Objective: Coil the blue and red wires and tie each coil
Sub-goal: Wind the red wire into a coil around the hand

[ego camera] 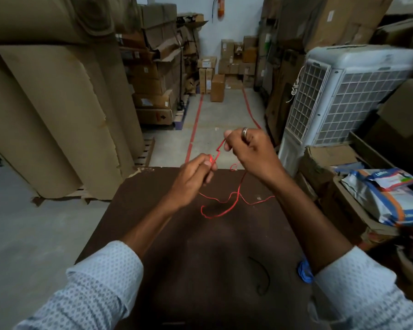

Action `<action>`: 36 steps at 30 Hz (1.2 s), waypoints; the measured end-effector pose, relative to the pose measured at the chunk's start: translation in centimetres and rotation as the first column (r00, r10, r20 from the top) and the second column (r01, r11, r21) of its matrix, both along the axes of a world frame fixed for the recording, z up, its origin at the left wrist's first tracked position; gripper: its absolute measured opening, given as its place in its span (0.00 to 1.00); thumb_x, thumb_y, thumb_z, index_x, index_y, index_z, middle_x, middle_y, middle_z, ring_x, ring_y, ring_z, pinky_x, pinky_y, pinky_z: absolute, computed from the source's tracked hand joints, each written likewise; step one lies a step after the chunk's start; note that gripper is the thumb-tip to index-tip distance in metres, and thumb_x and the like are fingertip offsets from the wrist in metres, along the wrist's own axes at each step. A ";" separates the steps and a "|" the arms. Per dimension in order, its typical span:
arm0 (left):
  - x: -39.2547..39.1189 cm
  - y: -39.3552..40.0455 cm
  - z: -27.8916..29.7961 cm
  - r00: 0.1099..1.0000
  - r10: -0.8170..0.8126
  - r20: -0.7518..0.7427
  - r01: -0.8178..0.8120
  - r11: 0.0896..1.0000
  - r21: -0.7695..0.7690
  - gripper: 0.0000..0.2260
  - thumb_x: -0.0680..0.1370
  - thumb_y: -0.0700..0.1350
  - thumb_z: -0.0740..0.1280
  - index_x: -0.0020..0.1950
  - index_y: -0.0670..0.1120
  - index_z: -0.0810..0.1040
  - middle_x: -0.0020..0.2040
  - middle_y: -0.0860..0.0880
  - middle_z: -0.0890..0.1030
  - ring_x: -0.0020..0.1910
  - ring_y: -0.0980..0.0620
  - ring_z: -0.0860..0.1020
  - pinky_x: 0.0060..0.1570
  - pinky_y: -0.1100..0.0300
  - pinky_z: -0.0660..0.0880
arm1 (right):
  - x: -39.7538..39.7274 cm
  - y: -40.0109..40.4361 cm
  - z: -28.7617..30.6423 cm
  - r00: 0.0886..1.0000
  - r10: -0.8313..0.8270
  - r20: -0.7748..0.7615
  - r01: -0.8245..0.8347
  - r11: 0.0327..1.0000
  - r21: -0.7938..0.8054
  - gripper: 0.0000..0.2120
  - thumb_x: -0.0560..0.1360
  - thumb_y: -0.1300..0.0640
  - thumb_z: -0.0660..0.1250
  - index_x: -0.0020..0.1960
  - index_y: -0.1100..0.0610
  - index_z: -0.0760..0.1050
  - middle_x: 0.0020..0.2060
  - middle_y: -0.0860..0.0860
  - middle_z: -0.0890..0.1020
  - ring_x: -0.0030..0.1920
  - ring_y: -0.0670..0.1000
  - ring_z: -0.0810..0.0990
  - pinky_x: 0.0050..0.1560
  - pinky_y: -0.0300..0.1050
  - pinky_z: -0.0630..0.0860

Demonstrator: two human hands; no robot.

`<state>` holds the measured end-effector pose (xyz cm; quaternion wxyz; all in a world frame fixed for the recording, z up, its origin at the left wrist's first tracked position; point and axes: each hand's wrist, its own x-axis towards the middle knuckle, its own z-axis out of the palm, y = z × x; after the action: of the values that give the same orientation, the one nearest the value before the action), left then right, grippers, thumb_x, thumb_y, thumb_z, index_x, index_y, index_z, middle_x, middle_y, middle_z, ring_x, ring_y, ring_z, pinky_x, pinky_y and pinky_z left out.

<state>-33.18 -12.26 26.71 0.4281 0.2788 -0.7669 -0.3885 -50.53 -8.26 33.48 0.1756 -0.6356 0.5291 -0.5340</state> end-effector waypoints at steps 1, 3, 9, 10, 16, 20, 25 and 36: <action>-0.3 0.6 0.0 1.000 -0.028 -0.015 0.028 0.999 0.038 0.12 0.84 0.43 0.54 0.49 0.41 0.75 0.33 0.49 0.71 0.32 0.54 0.69 0.36 0.59 0.66 | -0.4 -0.7 -0.1 1.000 -0.011 0.004 0.011 1.000 -0.008 0.18 0.81 0.51 0.64 0.33 0.53 0.77 0.21 0.45 0.68 0.23 0.42 0.65 0.28 0.42 0.62; -0.7 1.4 0.3 0.990 -0.116 -0.084 0.128 0.980 0.153 0.11 0.83 0.44 0.55 0.49 0.41 0.74 0.31 0.52 0.67 0.30 0.55 0.65 0.33 0.61 0.63 | -1.0 -2.0 -0.8 0.999 -0.035 0.007 0.035 0.999 -0.011 0.19 0.80 0.47 0.63 0.33 0.51 0.78 0.22 0.46 0.69 0.24 0.43 0.64 0.30 0.43 0.61; -0.8 2.5 2.5 0.905 -0.213 -0.368 0.353 0.859 0.371 0.10 0.81 0.44 0.56 0.50 0.40 0.74 0.29 0.51 0.62 0.25 0.56 0.61 0.31 0.59 0.64 | -0.9 -3.5 -4.6 0.992 0.015 0.124 -0.024 0.997 0.067 0.15 0.82 0.53 0.65 0.37 0.55 0.79 0.22 0.42 0.70 0.26 0.40 0.64 0.31 0.38 0.60; -0.8 2.5 2.9 0.884 -0.210 -0.417 0.377 0.847 0.374 0.10 0.82 0.44 0.56 0.50 0.41 0.74 0.29 0.51 0.62 0.25 0.55 0.61 0.31 0.58 0.64 | -0.6 -3.5 -5.4 0.990 0.026 0.138 -0.039 0.995 0.091 0.15 0.83 0.56 0.64 0.37 0.55 0.78 0.21 0.42 0.69 0.25 0.39 0.64 0.30 0.36 0.60; -1.2 1.0 4.6 0.748 -0.105 -0.656 0.437 0.821 0.368 0.08 0.85 0.42 0.53 0.53 0.40 0.70 0.31 0.50 0.67 0.28 0.53 0.68 0.35 0.56 0.68 | 2.0 -3.1 -8.3 0.976 0.110 0.186 -0.149 0.966 0.213 0.20 0.83 0.50 0.61 0.34 0.54 0.76 0.23 0.51 0.74 0.27 0.40 0.69 0.30 0.35 0.63; -1.2 -0.8 5.2 0.679 0.069 -0.730 0.333 0.858 0.391 0.08 0.85 0.39 0.53 0.56 0.40 0.70 0.37 0.46 0.75 0.35 0.50 0.77 0.42 0.56 0.77 | 3.8 -1.6 -8.7 0.981 0.127 0.143 -0.162 0.950 0.267 0.19 0.84 0.54 0.60 0.38 0.58 0.77 0.23 0.45 0.71 0.22 0.40 0.67 0.27 0.33 0.62; -0.8 -3.4 4.1 0.804 0.133 -0.579 0.093 0.934 0.344 0.08 0.86 0.40 0.52 0.58 0.40 0.70 0.46 0.41 0.80 0.43 0.49 0.84 0.51 0.56 0.81 | 5.1 0.6 -7.5 0.991 0.113 0.075 -0.126 0.972 0.198 0.17 0.82 0.53 0.62 0.37 0.56 0.78 0.25 0.48 0.71 0.25 0.43 0.67 0.30 0.41 0.64; 0.1 -5.1 3.2 0.940 0.236 -0.244 -0.207 0.968 0.139 0.16 0.87 0.47 0.51 0.64 0.40 0.73 0.61 0.43 0.82 0.45 0.49 0.86 0.29 0.61 0.72 | 4.9 5.2 -2.6 0.856 0.357 0.374 -0.444 0.879 0.176 0.05 0.81 0.60 0.67 0.47 0.61 0.77 0.34 0.55 0.78 0.28 0.47 0.72 0.27 0.40 0.71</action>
<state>-33.10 -17.34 29.87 0.5494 0.3337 -0.6451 -0.4130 -45.64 -3.09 30.86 0.4506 -0.6055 0.4113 -0.5111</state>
